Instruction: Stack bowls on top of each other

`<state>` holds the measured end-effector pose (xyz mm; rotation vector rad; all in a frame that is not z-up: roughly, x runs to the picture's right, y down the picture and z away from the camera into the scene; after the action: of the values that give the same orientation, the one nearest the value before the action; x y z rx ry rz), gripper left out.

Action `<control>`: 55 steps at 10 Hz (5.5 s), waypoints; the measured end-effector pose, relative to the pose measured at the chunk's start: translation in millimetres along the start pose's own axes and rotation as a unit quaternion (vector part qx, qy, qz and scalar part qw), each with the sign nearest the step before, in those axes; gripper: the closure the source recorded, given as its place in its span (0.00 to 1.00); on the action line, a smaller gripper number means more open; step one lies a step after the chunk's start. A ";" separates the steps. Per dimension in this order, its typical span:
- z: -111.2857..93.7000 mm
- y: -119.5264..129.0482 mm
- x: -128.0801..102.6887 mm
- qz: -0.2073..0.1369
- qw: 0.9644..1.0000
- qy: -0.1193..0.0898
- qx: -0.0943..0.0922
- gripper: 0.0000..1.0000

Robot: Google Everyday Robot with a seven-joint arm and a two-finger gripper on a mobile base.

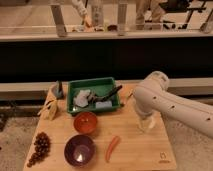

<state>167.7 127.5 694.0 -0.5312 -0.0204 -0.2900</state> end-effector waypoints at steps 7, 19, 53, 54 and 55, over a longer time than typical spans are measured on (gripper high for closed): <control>-0.9 -2.0 -53.1 -0.069 0.998 -0.006 0.009 0.20; 11.0 4.1 -112.6 -0.186 0.982 -0.008 0.024 0.20; 61.5 -48.3 -190.4 -0.470 0.882 0.025 0.015 0.47; 63.1 -48.7 -192.3 -0.475 0.879 0.025 0.014 0.49; 64.9 -49.7 -192.0 -0.481 0.876 0.027 0.013 0.46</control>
<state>-26.6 170.6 756.6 -0.4509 -0.2394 -1.2826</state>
